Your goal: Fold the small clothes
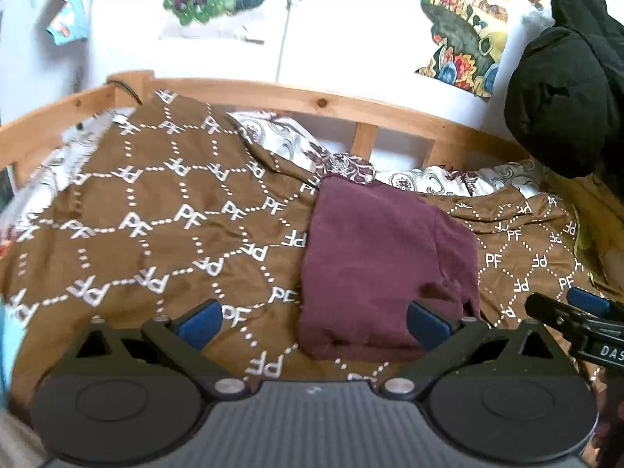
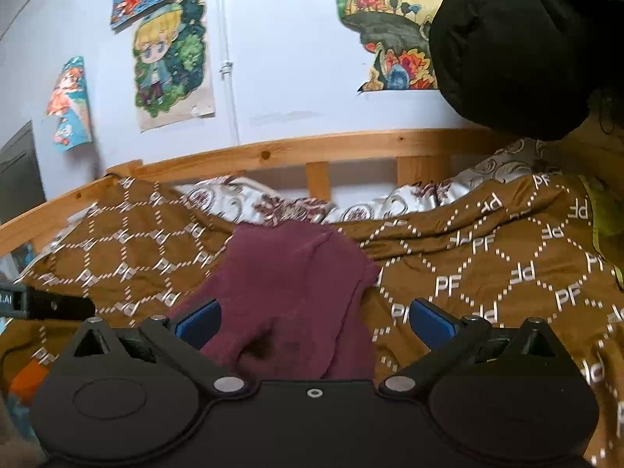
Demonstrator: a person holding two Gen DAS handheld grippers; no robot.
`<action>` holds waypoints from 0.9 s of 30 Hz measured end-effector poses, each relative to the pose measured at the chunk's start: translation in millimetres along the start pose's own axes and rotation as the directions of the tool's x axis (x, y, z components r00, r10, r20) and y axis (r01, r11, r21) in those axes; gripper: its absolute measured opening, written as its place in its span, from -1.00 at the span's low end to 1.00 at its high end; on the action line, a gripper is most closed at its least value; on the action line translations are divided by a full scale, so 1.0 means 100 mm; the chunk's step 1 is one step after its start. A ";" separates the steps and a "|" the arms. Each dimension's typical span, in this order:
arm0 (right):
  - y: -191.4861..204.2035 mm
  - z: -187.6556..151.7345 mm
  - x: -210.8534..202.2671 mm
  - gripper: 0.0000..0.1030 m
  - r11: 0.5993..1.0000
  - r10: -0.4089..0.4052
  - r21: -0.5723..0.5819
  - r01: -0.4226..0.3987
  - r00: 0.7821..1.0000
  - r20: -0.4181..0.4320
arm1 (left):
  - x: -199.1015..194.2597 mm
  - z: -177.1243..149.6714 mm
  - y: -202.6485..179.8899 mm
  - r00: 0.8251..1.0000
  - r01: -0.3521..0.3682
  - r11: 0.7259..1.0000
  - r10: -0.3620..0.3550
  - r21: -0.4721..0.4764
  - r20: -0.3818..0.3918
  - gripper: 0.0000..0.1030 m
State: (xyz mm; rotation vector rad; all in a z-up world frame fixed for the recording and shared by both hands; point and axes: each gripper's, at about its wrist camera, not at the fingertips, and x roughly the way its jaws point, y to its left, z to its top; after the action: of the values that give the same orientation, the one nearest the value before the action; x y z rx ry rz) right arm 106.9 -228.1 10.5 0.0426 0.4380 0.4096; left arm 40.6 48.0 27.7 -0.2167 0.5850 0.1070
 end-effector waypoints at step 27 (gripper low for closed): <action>0.20 -0.36 -0.55 0.99 0.999 -0.028 -0.047 0.024 0.996 -0.081 | -0.14 -0.44 -0.08 0.994 -0.040 0.990 0.053 0.134 -0.094 0.99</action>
State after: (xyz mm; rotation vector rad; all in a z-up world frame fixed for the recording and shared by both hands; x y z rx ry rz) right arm 39.4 -233.1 2.7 -0.0244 0.5090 0.3966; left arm 6.9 29.0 0.7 -0.0799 0.6914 0.1025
